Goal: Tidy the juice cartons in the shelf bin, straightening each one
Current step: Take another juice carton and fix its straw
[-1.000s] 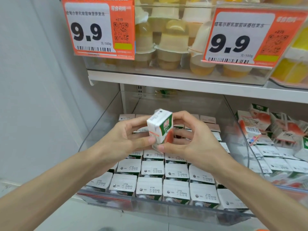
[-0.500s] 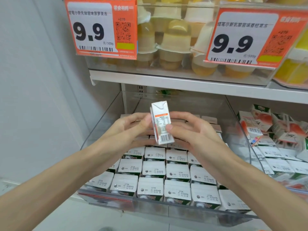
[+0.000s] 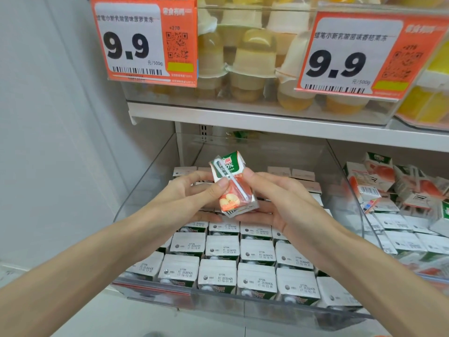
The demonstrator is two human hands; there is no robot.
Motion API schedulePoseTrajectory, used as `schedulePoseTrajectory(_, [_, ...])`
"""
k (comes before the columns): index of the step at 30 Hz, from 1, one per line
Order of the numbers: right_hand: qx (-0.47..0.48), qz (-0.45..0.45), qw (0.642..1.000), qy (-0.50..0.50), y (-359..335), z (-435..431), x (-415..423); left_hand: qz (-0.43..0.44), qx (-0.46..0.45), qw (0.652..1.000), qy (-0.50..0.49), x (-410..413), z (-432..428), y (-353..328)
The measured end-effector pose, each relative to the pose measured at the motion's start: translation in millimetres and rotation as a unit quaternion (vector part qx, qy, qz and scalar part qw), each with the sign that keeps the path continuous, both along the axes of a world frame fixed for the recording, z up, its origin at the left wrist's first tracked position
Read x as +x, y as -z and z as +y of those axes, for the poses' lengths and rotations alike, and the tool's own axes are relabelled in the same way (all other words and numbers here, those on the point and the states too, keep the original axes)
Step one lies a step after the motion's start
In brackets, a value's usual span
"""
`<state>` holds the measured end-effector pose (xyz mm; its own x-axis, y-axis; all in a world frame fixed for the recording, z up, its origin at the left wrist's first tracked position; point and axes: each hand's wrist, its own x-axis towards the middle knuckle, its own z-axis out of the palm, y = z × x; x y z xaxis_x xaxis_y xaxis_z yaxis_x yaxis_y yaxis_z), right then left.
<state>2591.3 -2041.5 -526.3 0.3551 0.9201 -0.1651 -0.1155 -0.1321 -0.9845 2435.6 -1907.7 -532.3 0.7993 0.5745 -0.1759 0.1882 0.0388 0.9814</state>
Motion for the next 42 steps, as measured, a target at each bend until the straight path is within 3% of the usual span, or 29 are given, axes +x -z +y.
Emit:
schedulePoseTrajectory(4, [0.002, -0.039, 0.999, -0.005, 0.4, -1.8, 0.5, -0.021, 0.068, 0.997, -0.019, -2.8, 2.8, 1.3])
schedulePoseTrajectory(8, [0.028, -0.167, 0.985, 0.025, 2.6, -2.7, 0.3, -0.061, 0.110, 0.991, -0.036, -4.1, 7.7, 0.1])
schedulePoseTrajectory(14, [0.056, -0.206, 0.975, 0.068, 8.6, -1.5, 0.4, -0.075, 0.160, 0.983, -0.043, -4.6, 7.1, 1.3])
schedulePoseTrajectory(18, [0.031, -0.141, 0.987, 0.076, 8.1, -0.1, 1.9, -0.073, 0.161, 0.983, -0.057, -4.0, 5.5, -0.9])
schedulePoseTrajectory(23, [0.006, 0.014, 0.998, 0.060, 6.8, 2.0, 3.5, -0.083, 0.186, 0.978, -0.040, -4.5, 3.2, -1.9])
schedulePoseTrajectory(30, [0.014, 0.190, 0.982, -0.002, -3.6, 1.2, -0.5, -0.093, 0.230, 0.969, -0.006, -1.2, -0.1, -0.4])
schedulePoseTrajectory(42, [-0.033, 0.218, 0.975, 0.035, -7.6, -3.4, -5.9, -0.057, 0.255, 0.963, 0.059, -1.8, 2.1, 6.1])
